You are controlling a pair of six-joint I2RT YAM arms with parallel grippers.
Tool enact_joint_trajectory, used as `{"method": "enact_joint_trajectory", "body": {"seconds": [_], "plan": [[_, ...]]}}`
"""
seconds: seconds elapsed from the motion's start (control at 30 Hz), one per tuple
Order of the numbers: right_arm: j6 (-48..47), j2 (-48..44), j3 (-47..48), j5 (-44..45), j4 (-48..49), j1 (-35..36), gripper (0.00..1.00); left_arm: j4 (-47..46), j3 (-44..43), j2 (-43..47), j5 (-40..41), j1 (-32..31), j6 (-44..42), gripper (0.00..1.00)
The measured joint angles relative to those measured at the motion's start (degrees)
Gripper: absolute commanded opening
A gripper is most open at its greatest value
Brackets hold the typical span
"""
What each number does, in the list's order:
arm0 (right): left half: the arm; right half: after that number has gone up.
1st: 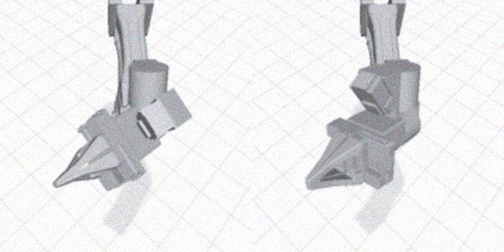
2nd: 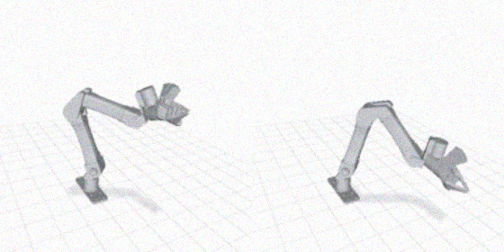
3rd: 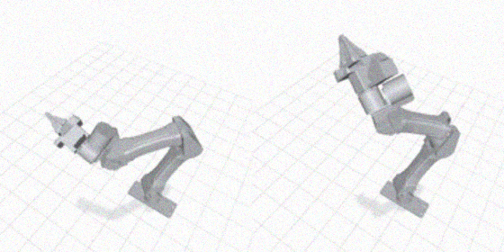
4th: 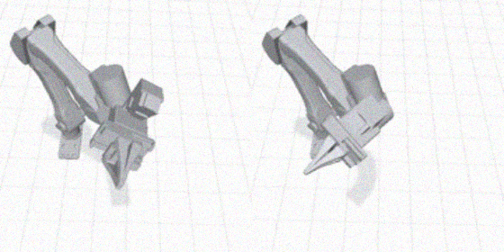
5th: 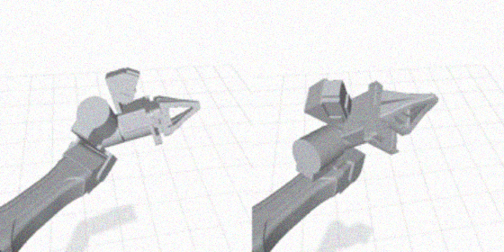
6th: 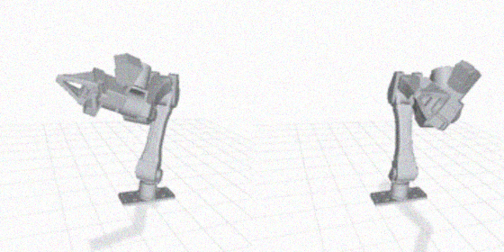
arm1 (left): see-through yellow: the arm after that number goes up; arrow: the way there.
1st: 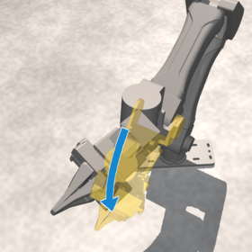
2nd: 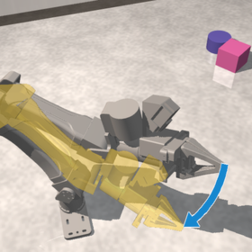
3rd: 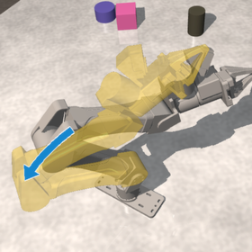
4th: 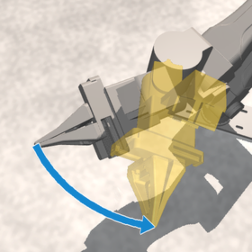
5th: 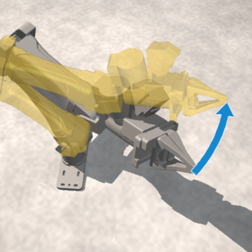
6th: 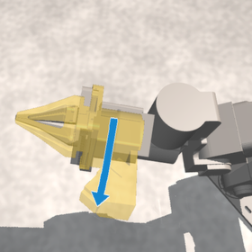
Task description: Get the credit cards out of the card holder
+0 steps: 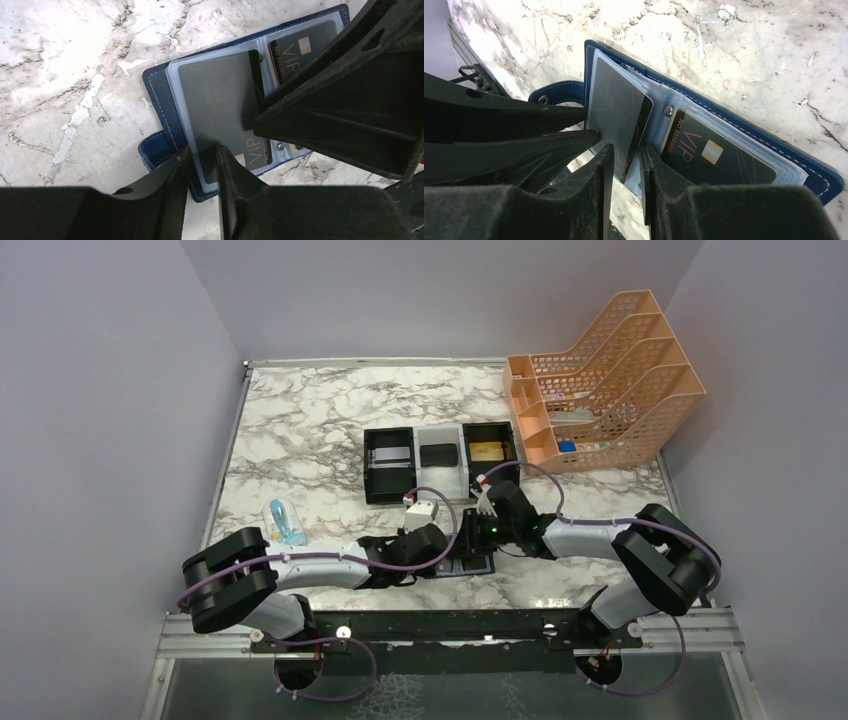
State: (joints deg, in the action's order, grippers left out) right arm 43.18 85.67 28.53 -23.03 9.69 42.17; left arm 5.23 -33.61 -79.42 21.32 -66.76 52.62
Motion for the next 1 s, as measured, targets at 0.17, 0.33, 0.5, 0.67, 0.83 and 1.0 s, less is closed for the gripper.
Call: {"method": "enact_joint_trajectory", "body": {"seconds": [0.17,0.33,0.5,0.67,0.83,1.0], "plan": [[0.0,0.4,0.1,0.1,0.5,0.0,0.21,0.0,-0.2,-0.5,0.0,0.0,0.0,0.23],[0.0,0.2,-0.1,0.1,0.4,0.0,0.14,0.1,-0.2,-0.5,0.0,0.0,0.0,0.23],[0.1,-0.4,-0.5,0.2,0.4,0.0,0.09,0.1,-0.2,-0.5,0.0,0.0,0.0,0.23],[0.0,-1.9,-0.5,0.2,0.1,0.0,0.02,0.2,-0.2,-0.5,0.1,0.0,0.5,0.23],[-0.7,-3.4,-0.5,0.2,-1.3,0.0,0.02,0.2,-0.2,-0.5,0.2,0.0,0.8,0.22],[-1.9,-4.0,-0.5,0.2,-2.6,0.0,0.02,0.2,-0.2,-0.5,0.2,0.0,1.0,0.22]]}}
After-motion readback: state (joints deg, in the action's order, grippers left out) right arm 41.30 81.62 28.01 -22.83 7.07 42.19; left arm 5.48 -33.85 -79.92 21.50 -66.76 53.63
